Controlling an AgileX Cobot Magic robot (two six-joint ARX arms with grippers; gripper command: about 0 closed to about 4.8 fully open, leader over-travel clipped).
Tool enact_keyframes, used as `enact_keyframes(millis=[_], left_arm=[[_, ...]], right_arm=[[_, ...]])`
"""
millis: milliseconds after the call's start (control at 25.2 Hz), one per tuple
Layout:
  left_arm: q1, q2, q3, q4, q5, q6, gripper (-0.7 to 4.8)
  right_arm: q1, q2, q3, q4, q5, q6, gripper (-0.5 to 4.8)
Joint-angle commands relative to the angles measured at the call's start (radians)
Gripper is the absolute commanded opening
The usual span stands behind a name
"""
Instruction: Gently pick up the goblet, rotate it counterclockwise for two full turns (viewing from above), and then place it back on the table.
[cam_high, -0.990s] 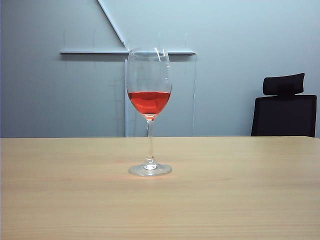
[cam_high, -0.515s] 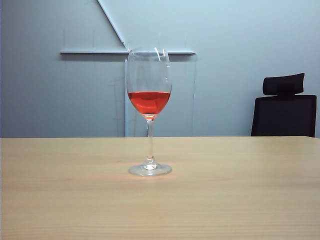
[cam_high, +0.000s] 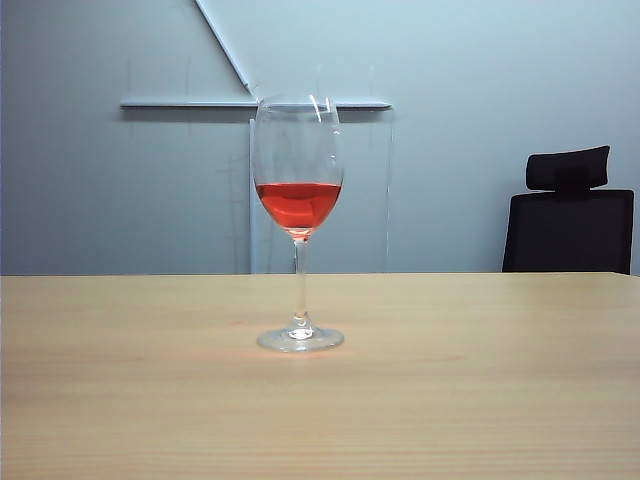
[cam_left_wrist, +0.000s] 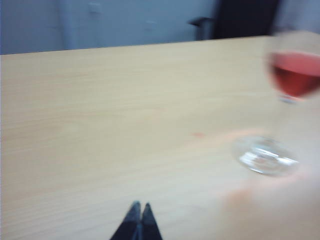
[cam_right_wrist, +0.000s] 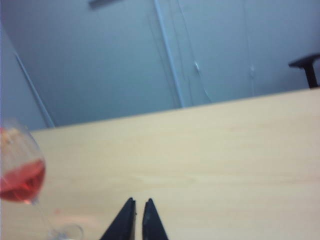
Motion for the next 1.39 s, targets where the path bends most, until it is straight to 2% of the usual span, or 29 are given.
enact_keyframes(millis=[40,119,277,357,396,515,555,594,634,713,792,911,1070,1387], left_arm=[[-0.118,0.002,0.002,0.006,0.005,0.006,-0.05],[-0.153,0.002,0.002,0.006,0.006,0.006,-0.05],[-0.17,0.002,0.002,0.006,0.006,0.006,-0.05],[-0.17,0.002,0.002,0.006,0.005,0.006,-0.05],[-0.17,0.002,0.002,0.006,0.005,0.006,-0.05],[-0.17,0.002,0.002,0.005,0.005,0.006,-0.05],[-0.17,0.002,0.002,0.005,0.004,0.006,-0.05],[-0.17,0.002,0.002,0.006,0.004,0.006,-0.05],[-0.17,0.002,0.002,0.005,0.005,0.006,-0.05],[-0.17,0.002,0.002,0.006,0.004,0.006,-0.05],[-0.17,0.002,0.002,0.006,0.005,0.006,-0.05],[-0.17,0.002,0.002,0.006,0.005,0.006,-0.05],[-0.17,0.002,0.002,0.005,0.005,0.006,-0.05],[-0.17,0.002,0.002,0.005,0.004,0.006,-0.05]], right_arm=[[0.006,0.032,0.047,0.031,-0.043,0.019,0.36],[0.021,0.079,0.076,0.036,-0.053,-0.008,0.53],[0.081,0.215,0.138,0.078,-0.066,-0.101,1.44],[0.153,0.378,0.174,0.122,-0.069,-0.187,1.68],[0.179,0.435,0.181,0.142,-0.074,-0.212,1.96],[0.288,0.668,0.203,0.266,-0.069,-0.278,3.71],[0.319,0.737,0.208,0.312,-0.064,-0.299,3.98],[0.349,0.806,0.214,0.361,-0.063,-0.321,4.05],[0.406,0.963,0.232,0.475,-0.063,-0.356,4.05],[0.443,1.186,0.273,0.644,-0.067,-0.358,4.12],[0.458,1.326,0.306,0.759,-0.078,-0.352,4.41],[0.464,1.507,0.362,0.912,-0.14,-0.348,4.42],[0.476,1.725,0.481,0.982,-0.236,-0.34,4.42],[0.487,1.865,0.605,0.982,-0.269,-0.325,4.41]])
